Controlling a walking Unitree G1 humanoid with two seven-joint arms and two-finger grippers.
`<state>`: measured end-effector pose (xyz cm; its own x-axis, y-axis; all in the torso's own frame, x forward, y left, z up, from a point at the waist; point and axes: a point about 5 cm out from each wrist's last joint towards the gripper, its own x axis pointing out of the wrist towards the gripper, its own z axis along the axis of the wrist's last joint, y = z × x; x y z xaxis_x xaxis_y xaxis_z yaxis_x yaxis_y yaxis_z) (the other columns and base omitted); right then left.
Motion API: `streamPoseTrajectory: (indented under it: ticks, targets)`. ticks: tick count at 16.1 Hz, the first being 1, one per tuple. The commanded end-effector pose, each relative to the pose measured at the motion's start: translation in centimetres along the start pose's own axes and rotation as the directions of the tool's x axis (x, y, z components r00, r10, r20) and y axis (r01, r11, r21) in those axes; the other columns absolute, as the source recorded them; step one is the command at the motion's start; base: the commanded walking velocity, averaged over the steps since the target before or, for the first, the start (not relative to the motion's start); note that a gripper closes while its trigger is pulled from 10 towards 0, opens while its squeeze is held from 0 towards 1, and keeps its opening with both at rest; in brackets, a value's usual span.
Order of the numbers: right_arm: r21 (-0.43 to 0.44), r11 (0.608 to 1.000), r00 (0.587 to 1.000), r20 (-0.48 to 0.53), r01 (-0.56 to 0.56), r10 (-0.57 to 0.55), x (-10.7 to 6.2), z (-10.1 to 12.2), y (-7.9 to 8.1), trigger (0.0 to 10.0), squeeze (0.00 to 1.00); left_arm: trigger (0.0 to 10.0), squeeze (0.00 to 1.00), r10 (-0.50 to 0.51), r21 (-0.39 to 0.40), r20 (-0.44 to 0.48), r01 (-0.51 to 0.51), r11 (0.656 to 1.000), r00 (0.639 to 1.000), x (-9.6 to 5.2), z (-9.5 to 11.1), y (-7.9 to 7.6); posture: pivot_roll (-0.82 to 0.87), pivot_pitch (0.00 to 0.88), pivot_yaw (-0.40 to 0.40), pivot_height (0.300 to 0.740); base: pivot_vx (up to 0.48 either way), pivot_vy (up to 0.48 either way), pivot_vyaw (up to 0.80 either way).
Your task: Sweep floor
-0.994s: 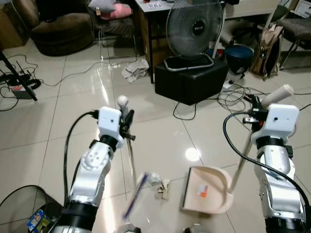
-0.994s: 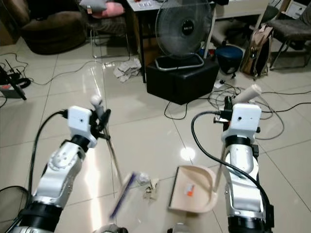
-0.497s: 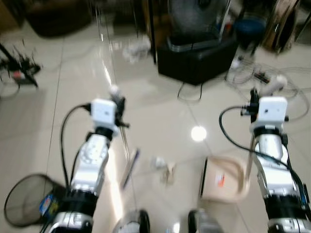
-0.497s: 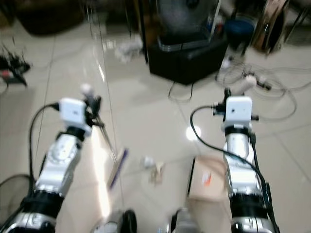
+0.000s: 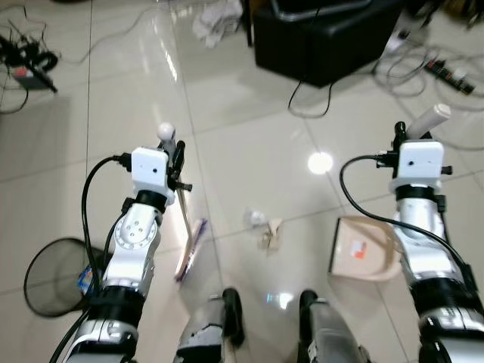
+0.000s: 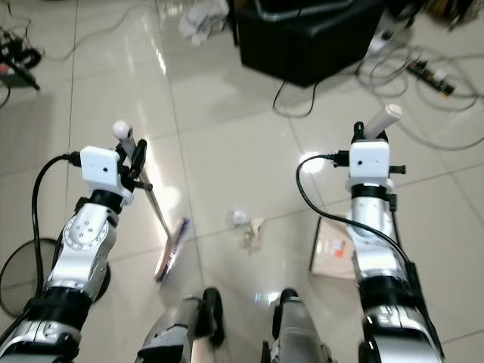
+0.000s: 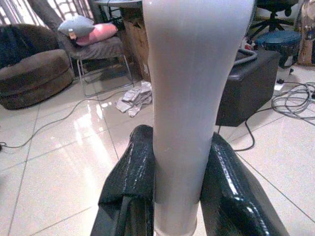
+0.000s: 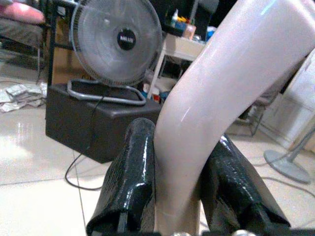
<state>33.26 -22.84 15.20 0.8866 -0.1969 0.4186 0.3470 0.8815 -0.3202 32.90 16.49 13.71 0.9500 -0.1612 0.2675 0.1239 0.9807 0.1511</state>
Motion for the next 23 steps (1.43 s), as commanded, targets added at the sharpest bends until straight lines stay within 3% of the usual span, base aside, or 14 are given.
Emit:
streamPoseTrajectory:
  ticks: [1,2,4,6,9,13,15,18,20,23]
  targets:
    - [0.005,1.0,0.998,0.061,-0.004,0.003,0.1,0.8,1.0,10.0,0.0,10.0,0.0,-0.004,0.007,0.039,0.003,1.0,0.999,0.4,0.6,-0.1,0.18,0.412,0.169,0.74,0.0,0.0,0.0]
    - [0.01,1.0,0.997,0.072,0.001,-0.002,0.2,0.9,1.3,10.0,0.0,10.0,0.0,-0.01,0.005,0.045,0.01,1.0,0.999,0.6,0.7,-0.3,0.18,0.414,0.171,0.74,0.0,0.0,0.0]
    - [0.059,0.998,0.991,0.132,-0.026,0.018,0.4,2.1,3.3,10.0,0.0,10.0,0.0,-0.027,-0.023,0.068,0.029,0.999,0.997,1.5,1.2,-1.3,0.19,0.429,0.187,0.74,0.0,0.0,0.0]
    - [0.071,0.993,0.983,0.162,-0.094,0.082,-0.5,2.6,5.6,10.0,0.0,10.0,0.0,-0.051,-0.046,0.079,0.055,0.997,0.996,1.9,1.4,-2.5,0.19,0.422,0.189,0.74,0.0,0.0,0.0]
    - [0.098,0.985,0.979,0.159,-0.14,0.124,-1.8,2.4,7.5,10.0,0.0,10.0,0.0,-0.062,-0.089,0.09,0.07,0.994,0.994,2.3,1.6,-3.8,0.2,0.425,0.189,0.74,0.0,0.0,0.0]
    - [0.16,0.977,0.981,0.158,-0.141,0.115,-2.6,2.7,8.8,10.0,0.0,10.0,0.0,-0.058,-0.191,0.097,0.076,0.979,0.994,2.2,2.0,-5.2,0.19,0.412,0.186,0.74,0.0,0.0,0.0]
    - [0.206,0.97,0.984,0.148,-0.129,0.099,-2.9,2.9,9.4,10.0,0.0,10.0,0.0,-0.072,-0.297,0.105,0.1,0.95,0.992,2.2,2.7,-6.6,0.18,0.41,0.184,0.74,0.0,0.0,0.0]
    - [0.255,0.96,0.987,0.136,-0.114,0.081,-3.0,3.4,10.1,10.0,0.0,10.0,0.0,-0.108,-0.385,0.123,0.148,0.911,0.987,1.9,3.6,-8.1,0.18,0.401,0.181,0.74,0.0,0.0,0.0]
    - [0.28,0.952,0.986,0.147,-0.121,0.082,-3.1,3.9,10.5,10.0,0.0,10.0,0.0,-0.123,-0.425,0.147,0.175,0.888,0.981,2.0,4.4,-8.6,0.16,0.393,0.174,0.74,0.0,0.0,0.0]
    - [0.293,0.948,0.985,0.152,-0.123,0.081,-3.6,3.8,10.3,10.0,0.0,10.0,0.0,-0.176,-0.41,0.206,0.248,0.878,0.963,2.5,5.8,-8.4,0.15,0.368,0.165,0.74,0.0,0.0,0.0]
